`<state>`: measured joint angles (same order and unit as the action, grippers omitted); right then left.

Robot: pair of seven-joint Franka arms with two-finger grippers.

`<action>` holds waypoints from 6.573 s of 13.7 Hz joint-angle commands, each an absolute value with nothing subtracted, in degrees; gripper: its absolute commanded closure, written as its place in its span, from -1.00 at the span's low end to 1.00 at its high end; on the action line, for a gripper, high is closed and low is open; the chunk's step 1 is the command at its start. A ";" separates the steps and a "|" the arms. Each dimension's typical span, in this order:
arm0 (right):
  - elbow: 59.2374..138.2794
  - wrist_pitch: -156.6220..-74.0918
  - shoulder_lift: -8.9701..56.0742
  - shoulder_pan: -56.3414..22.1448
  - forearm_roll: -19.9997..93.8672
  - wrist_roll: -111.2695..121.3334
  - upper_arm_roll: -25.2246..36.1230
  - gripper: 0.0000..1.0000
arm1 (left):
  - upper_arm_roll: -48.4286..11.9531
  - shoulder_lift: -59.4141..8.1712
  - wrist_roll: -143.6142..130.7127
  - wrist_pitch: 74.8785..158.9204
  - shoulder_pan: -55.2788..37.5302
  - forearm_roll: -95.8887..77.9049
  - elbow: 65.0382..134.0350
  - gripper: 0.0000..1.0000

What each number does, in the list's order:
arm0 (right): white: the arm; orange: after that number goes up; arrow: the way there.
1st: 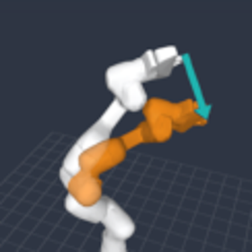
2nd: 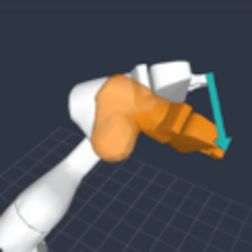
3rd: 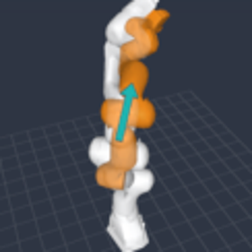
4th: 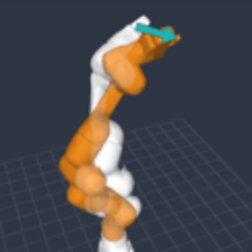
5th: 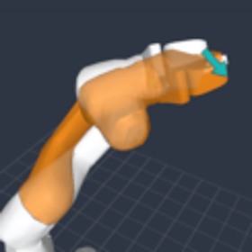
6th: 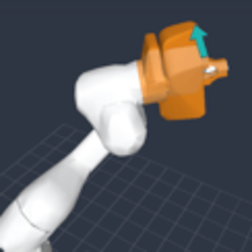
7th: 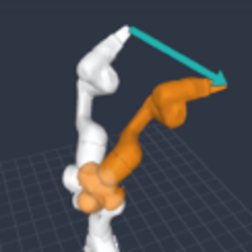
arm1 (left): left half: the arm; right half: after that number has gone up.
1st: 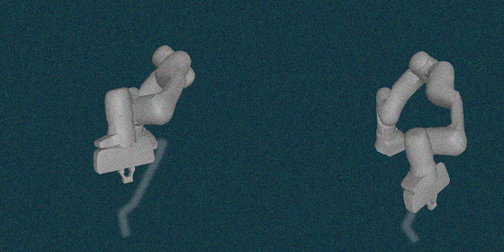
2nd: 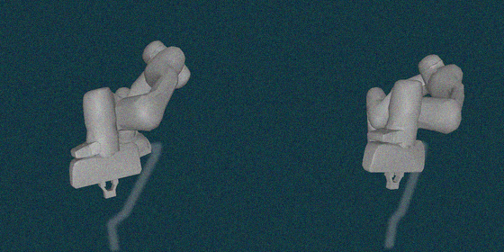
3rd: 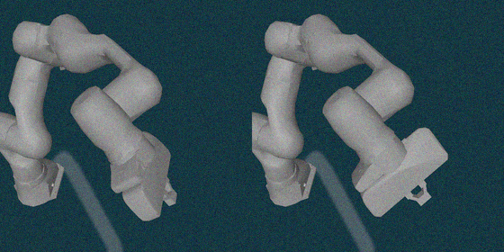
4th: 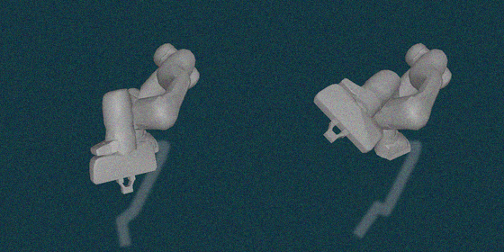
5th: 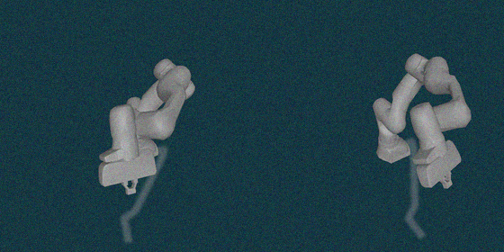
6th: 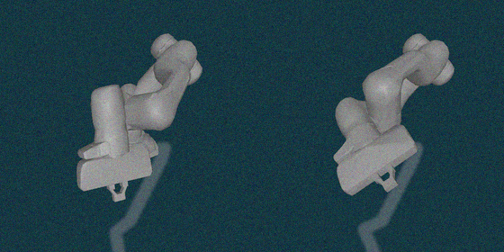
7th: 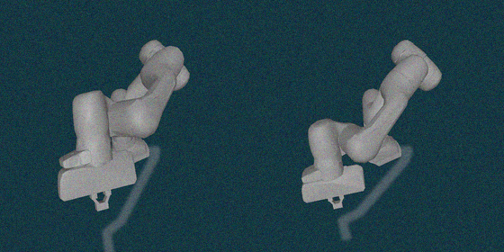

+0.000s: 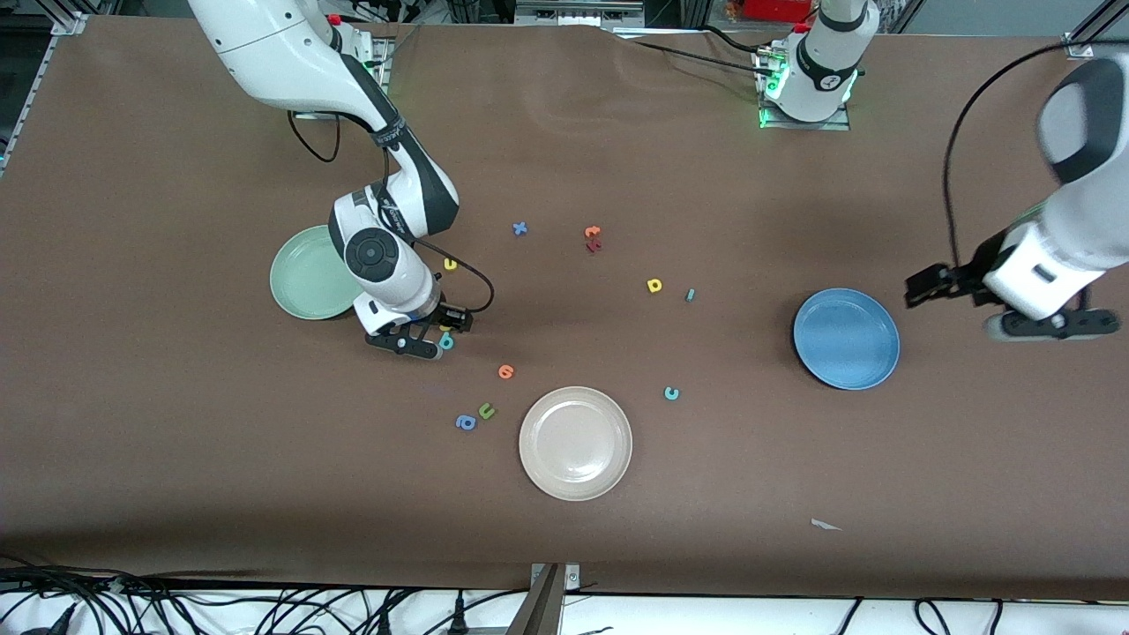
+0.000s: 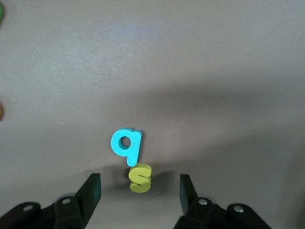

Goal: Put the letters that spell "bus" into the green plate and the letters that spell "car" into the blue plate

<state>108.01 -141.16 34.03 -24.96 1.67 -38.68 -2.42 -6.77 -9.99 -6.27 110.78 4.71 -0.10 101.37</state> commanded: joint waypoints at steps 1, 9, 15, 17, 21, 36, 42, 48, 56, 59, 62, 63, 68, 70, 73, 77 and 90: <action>107.58 -141.42 34.98 -25.66 1.49 -39.64 -2.02 -0.38 | -10.79 -10.45 -13.59 122.83 4.39 -0.26 110.90 -1.00; 107.32 -141.50 36.04 -26.72 1.06 -39.55 -1.76 0.27 | -20.48 -17.40 -37.15 141.62 -3.67 -0.18 122.05 -1.00; 106.79 -141.15 35.42 -26.63 0.97 -39.20 -1.58 0.62 | -20.48 -21.00 -47.70 153.01 -6.76 9.20 128.14 -1.00; 106.61 -138.97 33.24 -26.37 0.97 -38.76 -0.71 0.62 | -20.57 -22.23 -51.23 153.63 -6.77 15.44 128.14 -1.00; 106.43 -126.00 27.70 -26.28 0.97 -32.89 3.94 0.60 | -20.65 -24.61 -59.83 153.81 -7.56 26.26 128.14 -0.96; 111.83 -119.09 21.70 -27.15 2.55 -29.33 9.42 -0.99 | -20.65 -27.51 -63.19 154.94 -8.35 27.86 127.53 0.21; 89.15 -120.05 38.65 -27.95 13.08 -45.78 5.80 -0.82 | -20.57 -27.95 -63.19 155.39 -8.35 27.95 127.53 0.61; 88.50 -129.99 44.65 -31.73 12.39 -48.34 5.98 -0.42 | -20.39 -26.20 -62.67 153.29 -7.21 27.95 126.30 0.83; 90.70 -129.02 44.21 -31.73 9.24 -47.90 7.03 -0.39 | -20.31 -25.40 -35.14 125.37 2.53 23.47 109.80 0.92; 91.58 -129.38 44.47 -31.73 6.68 -48.25 7.03 -0.20 | -20.04 -27.41 -21.22 122.34 8.34 23.81 107.14 0.92; 91.58 -129.02 44.30 -31.82 6.68 -48.34 6.94 0.08 | -19.95 -31.28 -12.67 122.87 13.00 24.26 107.14 0.68; 91.58 -129.02 44.30 -31.90 6.68 -48.34 6.94 0.17 | -19.95 -31.64 -12.74 123.05 13.36 24.43 107.14 -0.98; 90.97 -126.41 42.46 -31.21 6.59 -45.89 7.21 0.61 | -22.93 -30.75 -22.99 125.14 10.83 11.98 104.60 -1.00; 90.88 -120.18 39.65 -31.03 6.68 -40.11 9.48 0.61 | -23.20 -33.04 -29.41 131.72 6.26 11.34 103.45 -1.00; 93.24 -110.86 35.09 -30.76 6.86 -29.48 13.61 0.61 | -23.03 -39.00 -38.65 132.46 0.46 12.21 95.76 -1.00; 106.49 -107.57 25.86 -30.59 7.21 -10.84 21.07 0.54 | -18.47 -44.64 -40.61 131.92 -8.59 12.04 88.00 -1.00; 110.20 -117.49 25.05 -33.57 12.13 -43.14 7.58 -0.99 | -16.18 -52.21 -40.61 130.17 -12.04 12.04 79.01 -0.79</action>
